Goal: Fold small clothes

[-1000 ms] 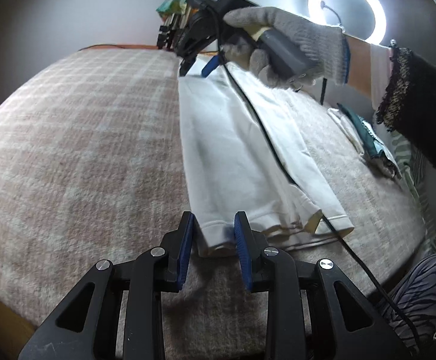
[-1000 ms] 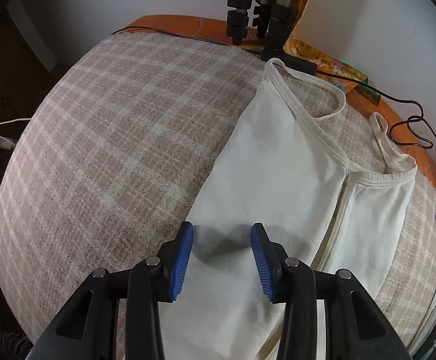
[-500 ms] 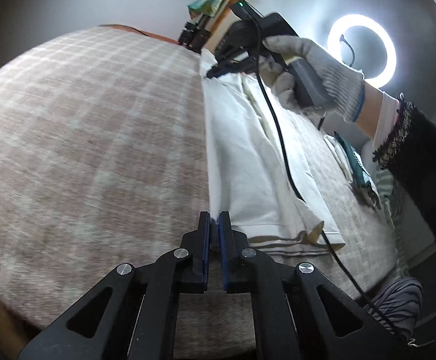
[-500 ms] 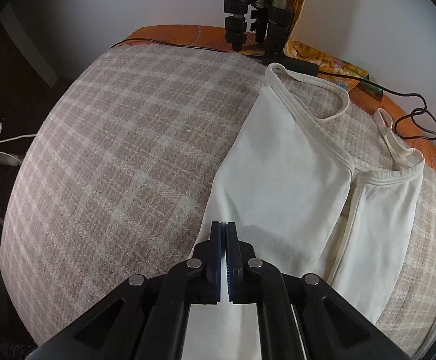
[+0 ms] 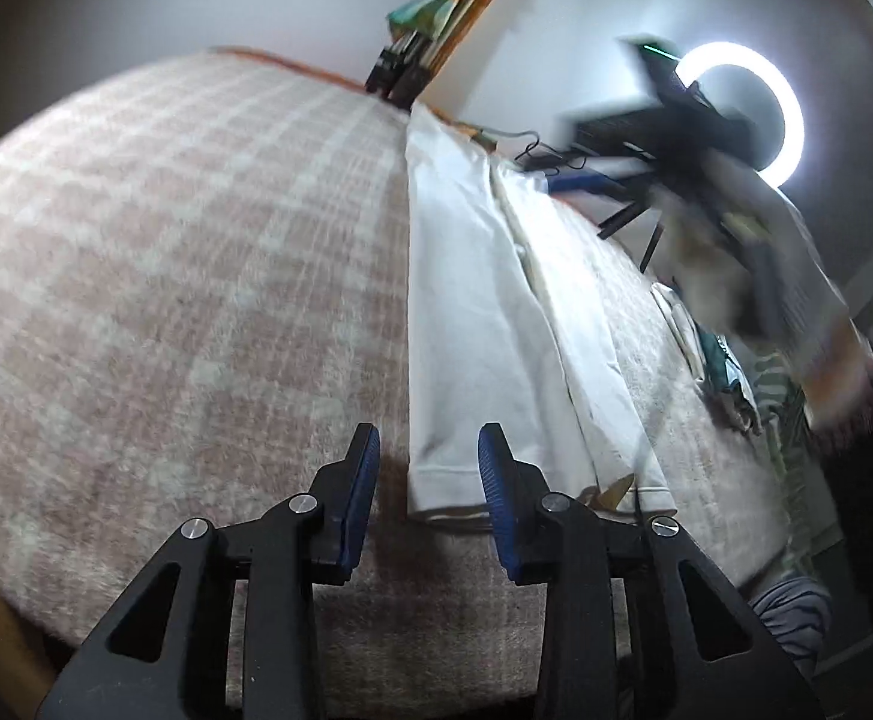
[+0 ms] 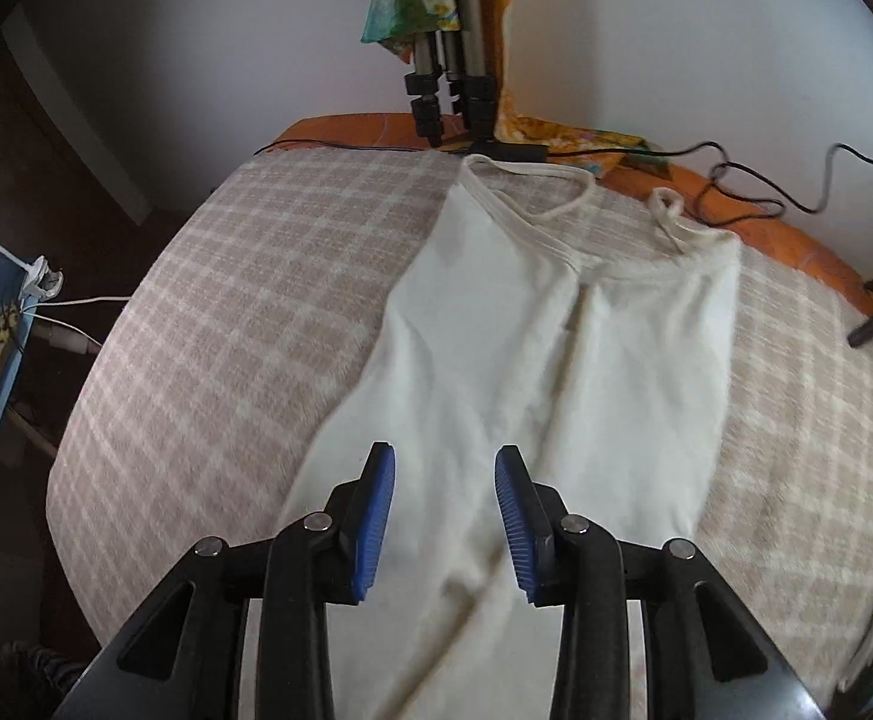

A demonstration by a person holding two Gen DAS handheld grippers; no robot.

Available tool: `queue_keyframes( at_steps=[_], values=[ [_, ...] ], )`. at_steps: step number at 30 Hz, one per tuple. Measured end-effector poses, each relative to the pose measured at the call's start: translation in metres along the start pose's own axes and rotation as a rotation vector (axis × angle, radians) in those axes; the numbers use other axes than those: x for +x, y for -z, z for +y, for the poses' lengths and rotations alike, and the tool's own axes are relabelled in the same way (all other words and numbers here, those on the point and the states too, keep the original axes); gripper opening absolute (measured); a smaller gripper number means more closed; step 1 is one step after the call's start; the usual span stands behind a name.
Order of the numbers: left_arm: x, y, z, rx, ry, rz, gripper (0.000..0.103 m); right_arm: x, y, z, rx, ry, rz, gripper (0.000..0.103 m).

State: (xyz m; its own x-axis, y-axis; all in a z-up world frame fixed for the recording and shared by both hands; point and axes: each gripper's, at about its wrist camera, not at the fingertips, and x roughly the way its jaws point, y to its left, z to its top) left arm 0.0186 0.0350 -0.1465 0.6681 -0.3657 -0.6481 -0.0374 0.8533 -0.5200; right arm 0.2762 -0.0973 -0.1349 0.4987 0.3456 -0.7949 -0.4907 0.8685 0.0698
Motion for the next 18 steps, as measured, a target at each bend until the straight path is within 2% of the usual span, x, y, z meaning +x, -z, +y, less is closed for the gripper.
queue_keyframes(
  at_steps=[6, 9, 13, 15, 18],
  values=[
    [0.002, -0.014, 0.005, -0.044, 0.015, 0.061, 0.032, -0.053, 0.105, -0.046, 0.092, -0.013, -0.008, 0.038],
    [0.008, -0.022, -0.002, 0.005, 0.026, 0.128, 0.032, -0.060, 0.154, -0.055, 0.152, -0.066, 0.017, 0.038],
    [0.018, -0.028, -0.007, 0.055, 0.033, 0.200, 0.032, -0.059, 0.198, -0.054, 0.213, -0.171, 0.035, 0.038],
    [0.022, -0.028, 0.001, 0.030, 0.052, 0.212, 0.032, -0.055, 0.214, -0.051, 0.235, -0.230, 0.054, 0.038],
    [0.021, -0.029, 0.005, -0.010, 0.090, 0.211, 0.032, -0.049, 0.227, -0.047, 0.250, -0.249, 0.074, 0.038]
  ],
)
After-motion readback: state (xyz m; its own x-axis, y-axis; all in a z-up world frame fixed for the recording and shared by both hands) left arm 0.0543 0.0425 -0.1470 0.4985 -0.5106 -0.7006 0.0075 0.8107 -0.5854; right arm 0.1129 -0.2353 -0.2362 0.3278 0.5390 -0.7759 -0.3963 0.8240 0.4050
